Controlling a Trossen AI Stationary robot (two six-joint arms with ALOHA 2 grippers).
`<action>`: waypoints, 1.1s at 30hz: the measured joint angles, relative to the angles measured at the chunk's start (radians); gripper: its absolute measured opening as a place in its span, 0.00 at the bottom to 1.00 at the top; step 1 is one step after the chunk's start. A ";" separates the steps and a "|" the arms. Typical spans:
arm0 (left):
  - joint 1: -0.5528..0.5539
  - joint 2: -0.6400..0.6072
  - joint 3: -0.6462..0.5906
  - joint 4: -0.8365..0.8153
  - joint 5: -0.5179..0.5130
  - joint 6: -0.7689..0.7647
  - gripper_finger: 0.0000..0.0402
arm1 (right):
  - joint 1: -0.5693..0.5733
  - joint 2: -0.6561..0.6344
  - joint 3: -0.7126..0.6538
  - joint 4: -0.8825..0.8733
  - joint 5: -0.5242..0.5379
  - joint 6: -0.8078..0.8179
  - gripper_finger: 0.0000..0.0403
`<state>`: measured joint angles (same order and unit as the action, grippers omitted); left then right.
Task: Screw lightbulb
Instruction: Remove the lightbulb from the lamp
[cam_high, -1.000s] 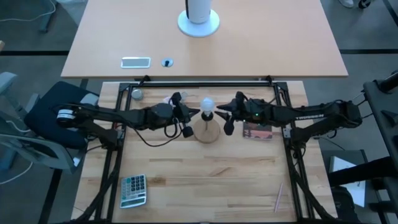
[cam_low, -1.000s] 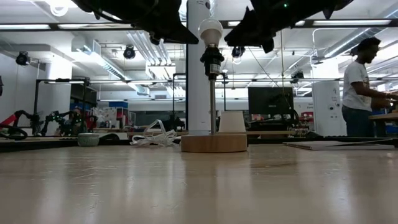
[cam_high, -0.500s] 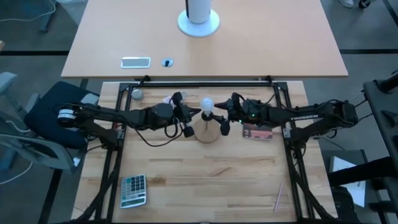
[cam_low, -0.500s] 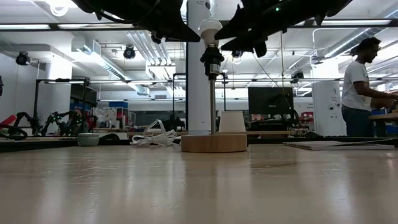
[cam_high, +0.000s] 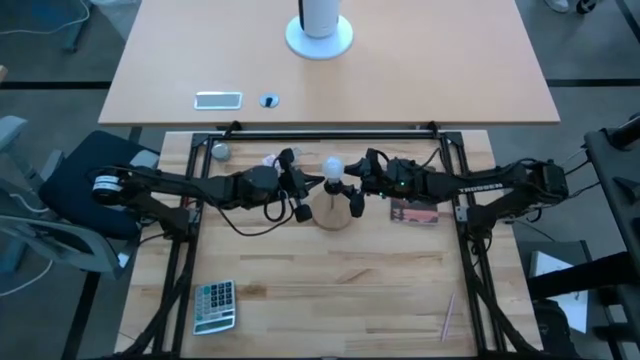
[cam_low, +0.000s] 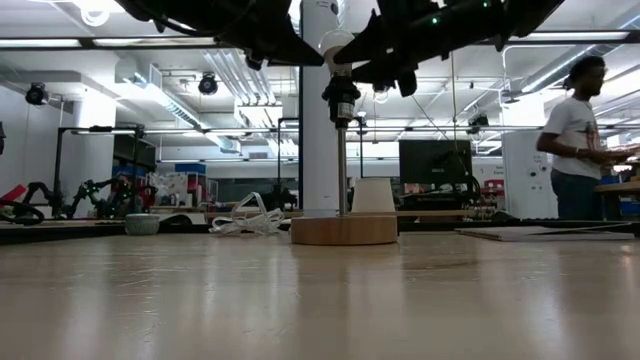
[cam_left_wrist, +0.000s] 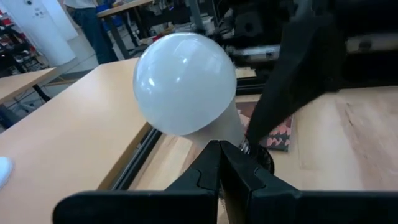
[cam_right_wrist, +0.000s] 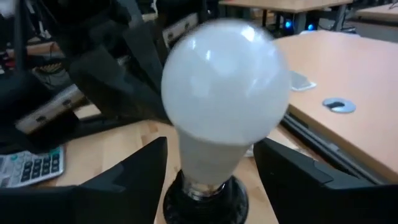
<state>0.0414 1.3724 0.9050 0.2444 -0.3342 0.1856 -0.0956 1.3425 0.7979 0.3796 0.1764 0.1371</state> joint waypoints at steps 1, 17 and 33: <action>0.001 0.000 0.000 0.001 0.008 0.000 0.00 | 0.000 0.008 0.000 0.007 -0.002 0.000 0.58; 0.001 0.000 0.000 0.000 0.012 -0.006 0.00 | -0.004 0.044 0.049 0.015 -0.002 -0.001 0.51; 0.001 0.000 0.000 0.000 0.012 -0.011 0.00 | -0.010 0.047 0.049 0.014 -0.002 0.001 0.38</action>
<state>0.0422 1.3720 0.9049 0.2447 -0.3218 0.1741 -0.1051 1.3895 0.8471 0.3937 0.1747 0.1381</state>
